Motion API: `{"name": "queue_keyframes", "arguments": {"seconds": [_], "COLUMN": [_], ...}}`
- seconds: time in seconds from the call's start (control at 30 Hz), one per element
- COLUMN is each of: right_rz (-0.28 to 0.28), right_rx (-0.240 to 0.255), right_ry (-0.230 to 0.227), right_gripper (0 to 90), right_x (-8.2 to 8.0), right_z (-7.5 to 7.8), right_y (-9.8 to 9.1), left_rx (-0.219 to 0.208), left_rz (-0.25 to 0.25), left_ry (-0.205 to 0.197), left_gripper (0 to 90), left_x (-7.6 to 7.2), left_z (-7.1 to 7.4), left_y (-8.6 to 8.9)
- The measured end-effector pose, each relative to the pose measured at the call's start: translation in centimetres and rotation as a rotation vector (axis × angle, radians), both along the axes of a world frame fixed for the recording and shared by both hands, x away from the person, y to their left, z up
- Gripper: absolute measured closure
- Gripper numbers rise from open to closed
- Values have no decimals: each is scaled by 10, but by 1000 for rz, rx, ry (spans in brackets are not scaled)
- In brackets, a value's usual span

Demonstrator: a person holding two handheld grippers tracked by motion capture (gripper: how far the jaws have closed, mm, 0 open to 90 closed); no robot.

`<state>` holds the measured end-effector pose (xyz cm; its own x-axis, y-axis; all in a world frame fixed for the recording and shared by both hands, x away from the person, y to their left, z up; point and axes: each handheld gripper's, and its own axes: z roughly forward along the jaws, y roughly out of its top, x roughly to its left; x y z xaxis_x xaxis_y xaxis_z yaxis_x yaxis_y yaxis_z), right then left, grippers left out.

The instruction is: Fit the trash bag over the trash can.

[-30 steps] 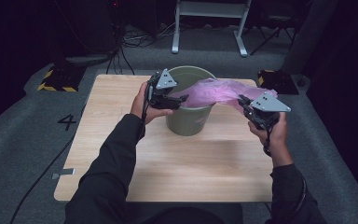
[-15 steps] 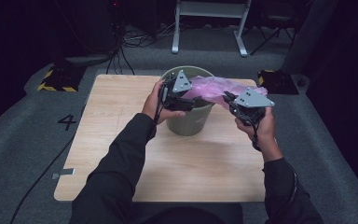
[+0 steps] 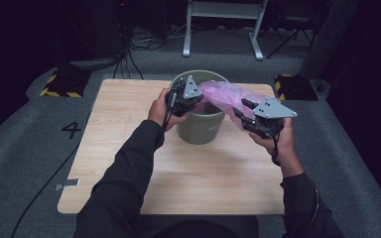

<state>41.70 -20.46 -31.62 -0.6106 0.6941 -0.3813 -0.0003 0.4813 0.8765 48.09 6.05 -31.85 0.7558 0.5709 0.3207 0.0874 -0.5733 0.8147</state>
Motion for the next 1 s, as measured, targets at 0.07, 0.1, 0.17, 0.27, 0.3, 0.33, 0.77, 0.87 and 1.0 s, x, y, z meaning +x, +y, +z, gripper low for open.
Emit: {"name": "queue_keyframes", "arguments": {"seconds": [0.07, 0.1, 0.17, 0.27, 0.3, 0.33, 0.77, 0.87, 1.0], "right_rz": [4, -2, -9, -22, -31, -31, -1, 10, 24], "right_rx": [8, 13, 34, 46, 48, 51, 71, 90, 123], "right_ry": [4, 5, -6, -11, -16, -18, -19, -30, -17], "right_gripper": [485, 444, 359, 304, 290, 282, 253, 248, 249], "right_x": [-1, -2, -3, -4, -5, -6, -24, -34, -40], "right_z": [-1, -2, -4, -8, -10, -11, -24, -25, -27], "right_y": [-1, -2, -6, -11, -13, -15, -36, -43, -52], "left_rx": [1, 1, -6, -14, -18, -15, -25, -22, -24], "left_rz": [10, 12, 24, 33, 35, 33, 78, 87, 90], "left_ry": [2, 3, 12, 26, 29, 30, 43, 46, 50], "left_gripper": [900, 900, 900, 900, 900, 900, 900, 900, 900], "left_x": [1, 2, 4, 6, 6, 7, 10, 11, 11], "left_z": [-1, -2, -3, -4, -5, -6, -10, -12, -14], "left_y": [4, 7, 12, 18, 19, 20, 37, 41, 45]}}
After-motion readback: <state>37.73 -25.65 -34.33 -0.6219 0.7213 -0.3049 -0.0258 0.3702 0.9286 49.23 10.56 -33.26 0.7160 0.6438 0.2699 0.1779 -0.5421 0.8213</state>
